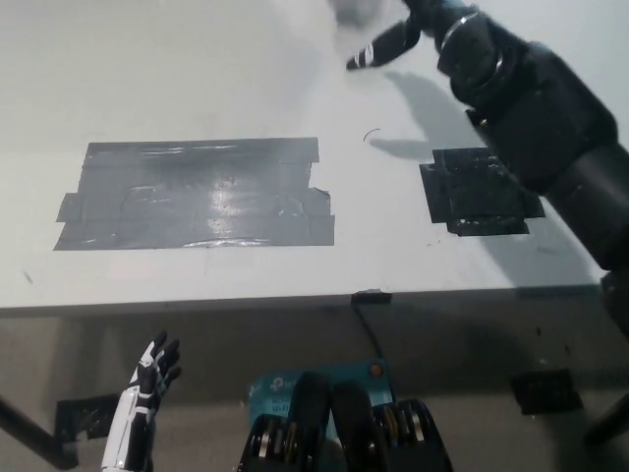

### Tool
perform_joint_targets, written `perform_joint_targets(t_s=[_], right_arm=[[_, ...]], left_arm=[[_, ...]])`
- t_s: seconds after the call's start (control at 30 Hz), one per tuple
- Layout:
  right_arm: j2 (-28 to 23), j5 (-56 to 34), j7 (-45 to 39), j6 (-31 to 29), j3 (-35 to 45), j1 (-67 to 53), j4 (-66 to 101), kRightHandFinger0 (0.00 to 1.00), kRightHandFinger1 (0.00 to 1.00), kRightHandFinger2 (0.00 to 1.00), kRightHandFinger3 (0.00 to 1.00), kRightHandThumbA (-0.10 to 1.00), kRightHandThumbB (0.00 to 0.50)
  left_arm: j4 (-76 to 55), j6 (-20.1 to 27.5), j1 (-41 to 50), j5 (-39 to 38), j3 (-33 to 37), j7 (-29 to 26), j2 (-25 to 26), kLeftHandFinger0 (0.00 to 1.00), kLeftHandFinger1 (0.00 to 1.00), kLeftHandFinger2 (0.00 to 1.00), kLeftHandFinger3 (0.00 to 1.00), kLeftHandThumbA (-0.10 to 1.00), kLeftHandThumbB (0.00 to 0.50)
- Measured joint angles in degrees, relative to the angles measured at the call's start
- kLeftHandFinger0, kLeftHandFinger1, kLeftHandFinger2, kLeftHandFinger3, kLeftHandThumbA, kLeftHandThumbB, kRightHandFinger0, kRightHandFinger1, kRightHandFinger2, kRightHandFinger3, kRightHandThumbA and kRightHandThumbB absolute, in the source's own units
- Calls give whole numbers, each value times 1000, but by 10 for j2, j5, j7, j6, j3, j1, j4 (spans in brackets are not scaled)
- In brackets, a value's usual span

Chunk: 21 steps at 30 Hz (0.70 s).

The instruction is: A stapler is kept on the black spot marked on the desk infront of the robot. The robot picks up the stapler using its right hand and passes it to a person

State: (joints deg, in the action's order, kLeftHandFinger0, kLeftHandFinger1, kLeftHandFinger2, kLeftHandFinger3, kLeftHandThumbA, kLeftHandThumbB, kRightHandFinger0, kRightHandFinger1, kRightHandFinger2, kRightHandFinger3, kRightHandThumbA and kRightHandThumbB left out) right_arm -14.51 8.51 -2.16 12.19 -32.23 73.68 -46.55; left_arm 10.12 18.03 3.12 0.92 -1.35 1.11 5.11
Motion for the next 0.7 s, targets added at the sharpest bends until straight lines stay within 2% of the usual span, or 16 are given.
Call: perform_joint_targets(t_s=[0.03, 0.17, 0.27, 0.4, 0.5, 0.57, 0.7], right_arm=[[-4, 2, 0, 1, 6, -4, 18, 1000, 1000, 1000, 1000, 1000, 375], [-22, 10, 0, 8, 36, -30, 118, 1000, 1000, 1000, 1000, 1000, 379], [-33, 10, -1, 13, 52, -60, 183, 1000, 1000, 1000, 1000, 1000, 372], [-47, 9, -4, 22, 61, -111, 261, 1000, 1000, 1000, 1000, 1000, 328], [-58, 8, -9, 28, 67, -163, 322, 1000, 1000, 1000, 1000, 1000, 348], [-65, 7, -11, 33, 71, -199, 357, 1000, 1000, 1000, 1000, 1000, 309], [-82, 6, -13, 39, 78, -291, 436, 1000, 1000, 1000, 1000, 1000, 331]], left_arm=[[0, 0, 0, 0, 0, 0, 0, 1000, 1000, 1000, 1000, 1000, 463], [1, -1, 0, 0, 2, 0, 0, 1000, 1000, 1000, 1000, 1000, 472], [3, -1, 0, 0, 2, 0, 0, 1000, 1000, 1000, 1000, 1000, 467], [4, -4, 0, 0, 2, 0, -1, 1000, 1000, 1000, 1000, 1000, 468], [4, -7, 0, 0, 2, 0, -1, 1000, 1000, 1000, 1000, 1000, 459], [5, -8, 0, 0, 2, 0, -1, 1000, 1000, 1000, 1000, 1000, 466], [6, -9, 0, 0, 2, 0, -1, 1000, 1000, 1000, 1000, 1000, 467]])
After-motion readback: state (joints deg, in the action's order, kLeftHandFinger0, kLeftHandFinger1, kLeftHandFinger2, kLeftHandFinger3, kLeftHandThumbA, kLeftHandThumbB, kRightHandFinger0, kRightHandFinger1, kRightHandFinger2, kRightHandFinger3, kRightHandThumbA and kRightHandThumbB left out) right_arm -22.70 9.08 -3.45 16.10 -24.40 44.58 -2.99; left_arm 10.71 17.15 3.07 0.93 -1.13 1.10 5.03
